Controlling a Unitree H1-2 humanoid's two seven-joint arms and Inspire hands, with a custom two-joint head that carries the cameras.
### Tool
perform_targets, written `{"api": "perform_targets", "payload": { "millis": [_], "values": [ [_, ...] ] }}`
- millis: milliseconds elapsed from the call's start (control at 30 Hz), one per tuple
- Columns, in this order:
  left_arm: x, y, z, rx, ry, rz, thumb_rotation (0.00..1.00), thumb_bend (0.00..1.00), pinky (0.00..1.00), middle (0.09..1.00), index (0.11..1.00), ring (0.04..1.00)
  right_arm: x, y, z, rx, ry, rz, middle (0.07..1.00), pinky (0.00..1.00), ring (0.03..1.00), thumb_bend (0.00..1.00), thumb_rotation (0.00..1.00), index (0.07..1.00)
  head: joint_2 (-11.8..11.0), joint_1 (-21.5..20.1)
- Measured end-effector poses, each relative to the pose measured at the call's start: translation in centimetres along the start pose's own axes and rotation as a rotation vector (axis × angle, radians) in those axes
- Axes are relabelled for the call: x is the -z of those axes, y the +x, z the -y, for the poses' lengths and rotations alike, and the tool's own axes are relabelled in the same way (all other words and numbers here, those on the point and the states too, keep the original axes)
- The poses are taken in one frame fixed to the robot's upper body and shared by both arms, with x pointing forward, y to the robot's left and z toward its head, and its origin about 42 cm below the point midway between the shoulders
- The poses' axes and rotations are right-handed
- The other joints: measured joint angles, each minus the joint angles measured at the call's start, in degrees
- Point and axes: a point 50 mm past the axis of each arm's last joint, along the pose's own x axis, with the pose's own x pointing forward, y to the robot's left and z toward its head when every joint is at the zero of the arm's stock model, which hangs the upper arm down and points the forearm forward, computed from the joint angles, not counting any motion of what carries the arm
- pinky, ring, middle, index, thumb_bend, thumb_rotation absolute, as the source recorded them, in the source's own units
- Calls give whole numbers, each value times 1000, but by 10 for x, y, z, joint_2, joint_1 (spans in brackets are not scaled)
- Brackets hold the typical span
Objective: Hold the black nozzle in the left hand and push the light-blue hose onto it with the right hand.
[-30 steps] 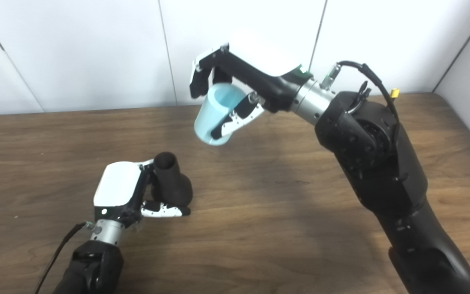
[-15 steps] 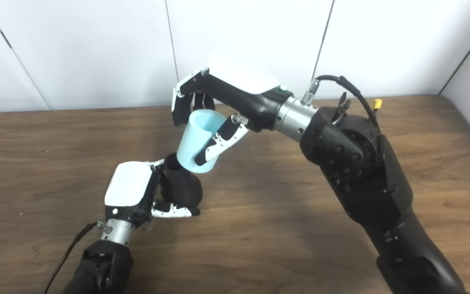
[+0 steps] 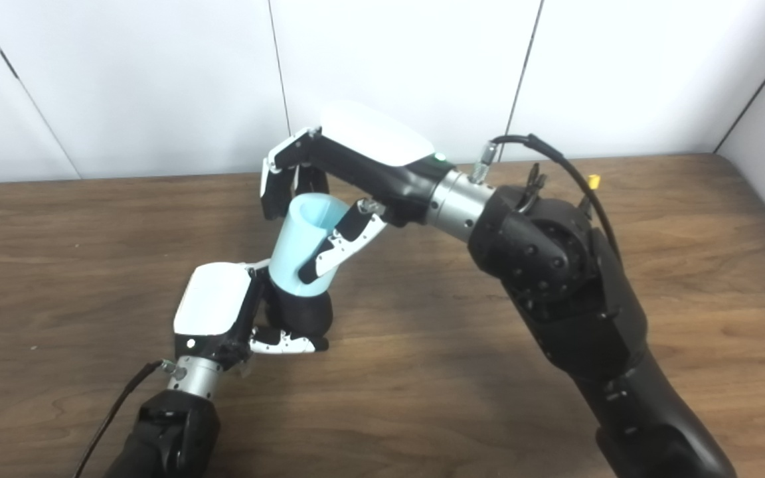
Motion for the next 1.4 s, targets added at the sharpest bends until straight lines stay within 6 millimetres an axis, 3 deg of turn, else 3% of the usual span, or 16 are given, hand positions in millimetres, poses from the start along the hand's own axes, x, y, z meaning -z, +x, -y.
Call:
{"api": "perform_targets", "payload": {
  "millis": [367, 1200, 1400],
  "values": [
    [1, 0, -1, 11, 4, 4, 0, 525, 500, 426, 495, 533, 3, 5, -5, 2, -31, -19, 502, 362, 409, 501, 0, 483, 10, -14],
    [2, -4, -6, 32, 4, 11, 0, 525, 499, 430, 496, 529, 7, 3, -2, 12, -58, -45, 503, 372, 412, 502, 0, 479, 8, -25],
    [2, -4, -6, 33, 4, 12, 0, 524, 499, 423, 498, 532, 7, 4, -4, 3, -58, -44, 508, 370, 408, 501, 0, 480, 18, -22]
  ]
}}
